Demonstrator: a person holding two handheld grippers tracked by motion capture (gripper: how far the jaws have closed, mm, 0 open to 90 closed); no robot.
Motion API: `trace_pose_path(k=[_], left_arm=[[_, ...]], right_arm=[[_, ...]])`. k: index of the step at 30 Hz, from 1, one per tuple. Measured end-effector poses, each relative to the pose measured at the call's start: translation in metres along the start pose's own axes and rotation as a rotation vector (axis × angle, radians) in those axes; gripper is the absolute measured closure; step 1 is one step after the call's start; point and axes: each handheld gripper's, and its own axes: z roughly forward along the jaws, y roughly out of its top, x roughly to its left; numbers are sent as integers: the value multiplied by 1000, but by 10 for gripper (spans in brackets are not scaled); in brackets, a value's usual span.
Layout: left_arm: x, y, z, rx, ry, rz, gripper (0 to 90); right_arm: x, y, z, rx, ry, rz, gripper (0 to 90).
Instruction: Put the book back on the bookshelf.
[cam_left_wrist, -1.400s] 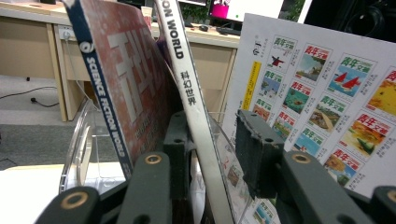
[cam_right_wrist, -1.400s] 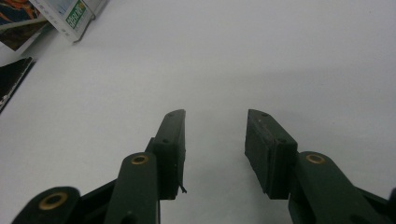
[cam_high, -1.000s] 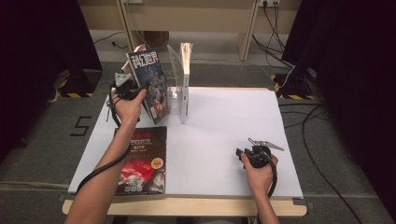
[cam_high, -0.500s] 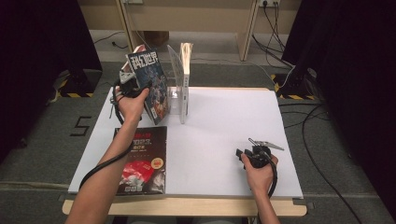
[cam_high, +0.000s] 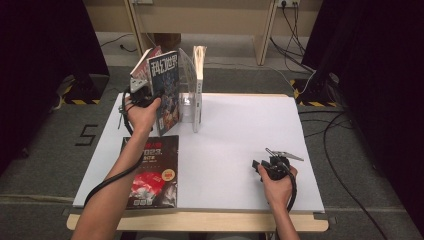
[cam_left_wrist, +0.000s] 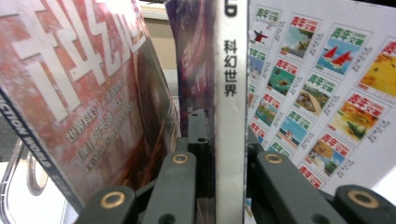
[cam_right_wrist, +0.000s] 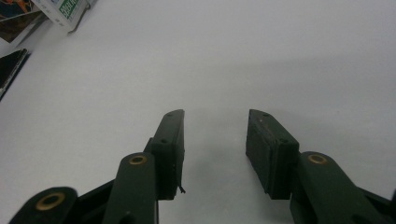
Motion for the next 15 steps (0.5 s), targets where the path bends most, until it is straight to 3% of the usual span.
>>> trace_pose_path(k=[4,10,15], left_arm=[[0,-3,-4,-9,-6,12,821],[3,-6,-6,-26,-13,-20,822],[4,-8,-7,-38,-10,-19,822]], right_arm=[[0,0,0,-2,-1,-2,575],[0,0,0,-5,-6,1,575],[0,0,0,-14,-4,-9,575]])
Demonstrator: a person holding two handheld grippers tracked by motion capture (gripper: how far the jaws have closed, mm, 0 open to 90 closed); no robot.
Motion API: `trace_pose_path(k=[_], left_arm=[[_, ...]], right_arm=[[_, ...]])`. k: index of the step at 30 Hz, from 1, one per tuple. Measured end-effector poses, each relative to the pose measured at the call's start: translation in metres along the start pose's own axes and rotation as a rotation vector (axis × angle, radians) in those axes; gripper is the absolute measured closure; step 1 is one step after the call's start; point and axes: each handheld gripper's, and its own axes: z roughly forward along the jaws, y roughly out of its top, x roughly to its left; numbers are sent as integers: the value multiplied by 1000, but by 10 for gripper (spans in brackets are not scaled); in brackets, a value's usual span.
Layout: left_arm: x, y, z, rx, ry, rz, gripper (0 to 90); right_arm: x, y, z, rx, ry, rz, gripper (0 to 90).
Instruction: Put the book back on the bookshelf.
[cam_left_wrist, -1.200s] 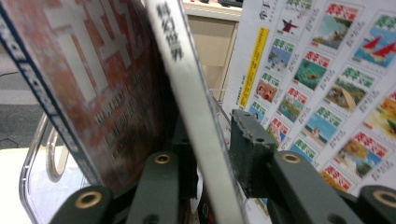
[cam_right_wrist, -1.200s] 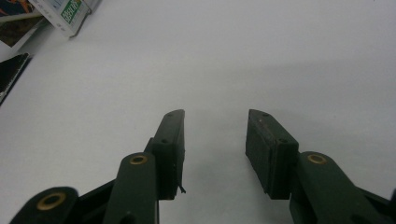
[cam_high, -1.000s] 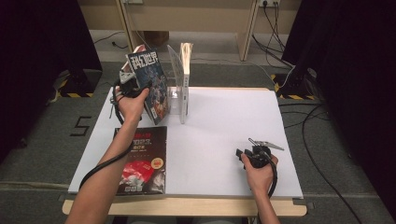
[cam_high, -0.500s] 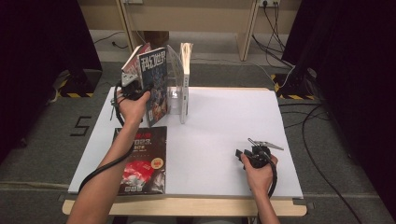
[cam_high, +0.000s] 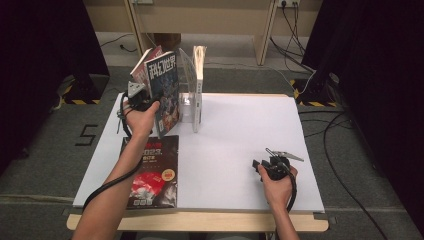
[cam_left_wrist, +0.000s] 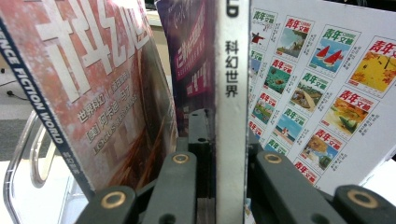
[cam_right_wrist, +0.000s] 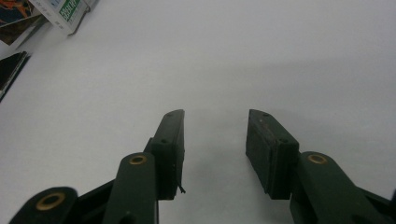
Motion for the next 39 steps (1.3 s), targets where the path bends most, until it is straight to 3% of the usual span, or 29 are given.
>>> trace_pose_path(k=[13,23,33,39], left_arm=[[5,1,-2,-45,9,-8,824],[2,9,5,-77,31,25,825],[-3,21,19,-132,44,24,824],[-6,22,30,-140,57,39,824]], right_arm=[[0,0,0,-3,-2,-3,576],[0,0,1,-3,2,4,575],[-1,1,1,-3,3,2,576],[0,1,1,-4,7,10,575]])
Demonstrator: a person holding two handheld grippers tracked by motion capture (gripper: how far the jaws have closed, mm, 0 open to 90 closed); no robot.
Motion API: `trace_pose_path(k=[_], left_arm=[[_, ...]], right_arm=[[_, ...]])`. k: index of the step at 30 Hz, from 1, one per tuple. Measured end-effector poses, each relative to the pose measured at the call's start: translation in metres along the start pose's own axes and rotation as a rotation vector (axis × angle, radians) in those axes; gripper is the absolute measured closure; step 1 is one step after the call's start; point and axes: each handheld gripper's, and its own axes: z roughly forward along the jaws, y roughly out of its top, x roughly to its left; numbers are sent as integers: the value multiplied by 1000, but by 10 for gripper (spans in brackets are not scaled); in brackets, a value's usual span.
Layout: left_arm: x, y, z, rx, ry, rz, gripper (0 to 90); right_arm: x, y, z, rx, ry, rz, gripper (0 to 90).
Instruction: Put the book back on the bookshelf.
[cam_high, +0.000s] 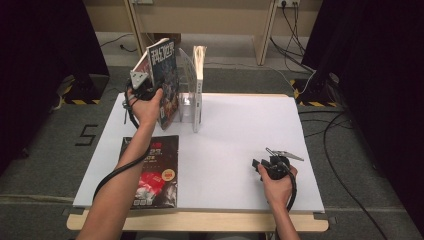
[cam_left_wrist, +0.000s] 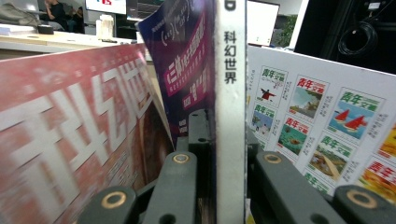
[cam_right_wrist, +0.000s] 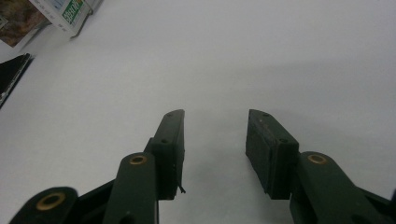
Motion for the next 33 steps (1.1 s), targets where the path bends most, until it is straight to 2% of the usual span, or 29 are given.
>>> trace_pose_path(k=[8,15,18,27,29,32,33], left_arm=[[-6,-4,16,-18,28,34,824],[-9,-17,25,-28,41,80,823],[-9,-24,27,-22,45,87,822],[-8,-35,22,-11,48,117,819],[-9,-36,17,8,46,152,814],[-9,-37,13,22,47,163,806],[-7,-37,8,45,47,157,803]], right_arm=[[-1,0,-1,-10,4,-7,576],[-2,1,-2,-7,4,-2,576],[-1,0,-1,-11,7,2,576],[-2,1,-1,-14,2,-22,575],[-1,0,-2,-16,7,-14,575],[-1,0,-2,-11,8,-15,575],[-1,0,-1,-9,7,-15,575]])
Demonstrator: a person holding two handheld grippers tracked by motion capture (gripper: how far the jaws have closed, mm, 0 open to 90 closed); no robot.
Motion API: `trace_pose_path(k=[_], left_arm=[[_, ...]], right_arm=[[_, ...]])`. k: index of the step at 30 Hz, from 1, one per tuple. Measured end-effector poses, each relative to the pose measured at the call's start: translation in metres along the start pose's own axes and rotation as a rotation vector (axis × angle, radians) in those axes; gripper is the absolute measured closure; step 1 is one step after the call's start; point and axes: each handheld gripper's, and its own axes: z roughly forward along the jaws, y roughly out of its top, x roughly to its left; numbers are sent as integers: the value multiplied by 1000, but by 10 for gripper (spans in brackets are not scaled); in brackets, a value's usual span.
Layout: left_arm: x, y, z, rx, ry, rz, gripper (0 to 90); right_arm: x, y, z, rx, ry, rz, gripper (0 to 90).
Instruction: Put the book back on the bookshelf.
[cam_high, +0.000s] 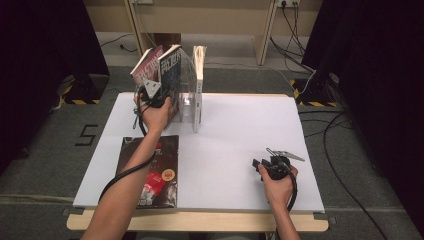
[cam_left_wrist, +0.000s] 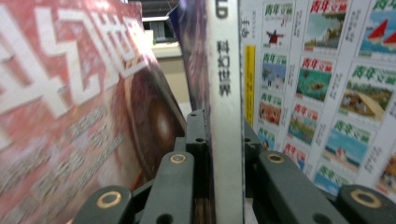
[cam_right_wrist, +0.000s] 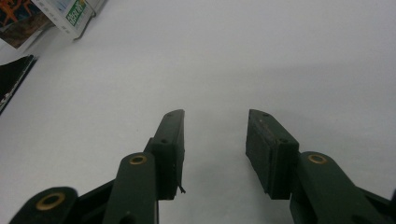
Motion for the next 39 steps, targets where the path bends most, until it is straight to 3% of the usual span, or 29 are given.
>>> trace_pose_path(k=[6,10,13,23,26,28,33,39], left_arm=[[4,-1,-11,36,-14,-2,787],[9,-1,-21,35,-30,-53,786],[11,2,-23,27,-31,-44,769],[13,27,-46,-27,-58,-86,754],[15,31,-51,54,-58,-103,766],[16,29,-51,82,-58,-118,777],[17,27,-50,96,-50,-119,806],[17,33,-47,147,-64,-113,814]], right_arm=[[0,-1,1,4,0,4,575],[2,-1,1,6,2,8,575],[0,0,1,-1,5,15,574],[-4,2,-3,-8,2,32,570],[-2,1,-3,-12,10,37,570],[-2,2,-4,-12,11,41,571],[-4,3,-6,-18,7,52,571],[-8,3,-6,-18,-2,36,570]])
